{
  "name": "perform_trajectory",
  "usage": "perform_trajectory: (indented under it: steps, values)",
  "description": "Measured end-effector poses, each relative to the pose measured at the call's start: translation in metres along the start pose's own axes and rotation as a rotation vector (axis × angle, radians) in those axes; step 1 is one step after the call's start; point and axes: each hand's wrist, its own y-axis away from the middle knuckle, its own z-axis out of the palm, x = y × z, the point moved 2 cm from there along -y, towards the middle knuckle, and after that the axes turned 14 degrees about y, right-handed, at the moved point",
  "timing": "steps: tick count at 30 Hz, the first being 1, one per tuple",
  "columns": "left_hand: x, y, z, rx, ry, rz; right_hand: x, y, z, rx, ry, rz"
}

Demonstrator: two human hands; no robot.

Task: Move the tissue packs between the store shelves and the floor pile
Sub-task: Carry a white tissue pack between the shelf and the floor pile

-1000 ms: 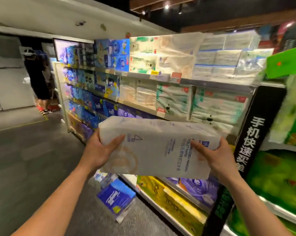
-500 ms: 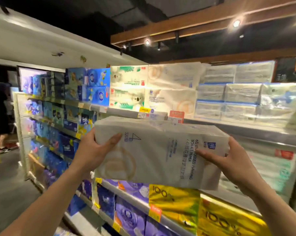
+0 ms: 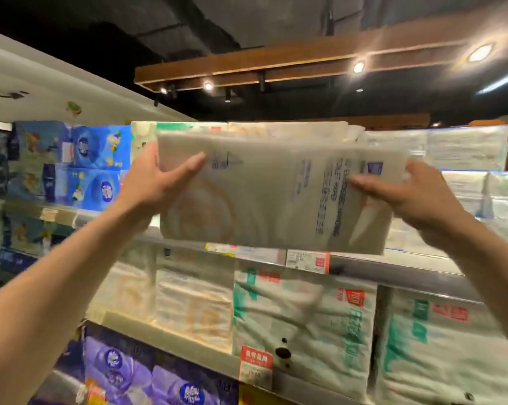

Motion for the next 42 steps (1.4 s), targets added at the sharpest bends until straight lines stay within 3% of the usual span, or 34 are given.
perform_trajectory:
  steps: [6,11,18,25,31,36,42]
  values:
    - [-0.041,-0.118,0.006,-0.250,0.027,0.047,-0.008,-0.067,0.015,0.101,0.034,0.053]
    - [-0.088,-0.149,0.019,-0.378,0.013,0.030,0.021,-0.091,0.045,0.148,0.023,0.131]
    - [-0.161,-0.152,0.019,-0.323,-0.105,-0.083,0.065,-0.093,0.085,0.106,0.074,0.197]
    - [-0.197,-0.138,0.013,-0.313,-0.057,-0.120,0.068,-0.086,0.111,0.037,0.209,0.142]
    - [-0.216,-0.128,0.004,-0.291,-0.255,-0.073,0.067,-0.069,0.121,-0.015,0.300,0.112]
    - [-0.210,-0.119,-0.002,-0.343,-0.475,-0.113,0.056,-0.060,0.117,-0.038,0.481,0.259]
    - [-0.194,-0.092,-0.008,-0.235,-0.502,0.075,0.040,-0.024,0.098,0.080,0.738,0.381]
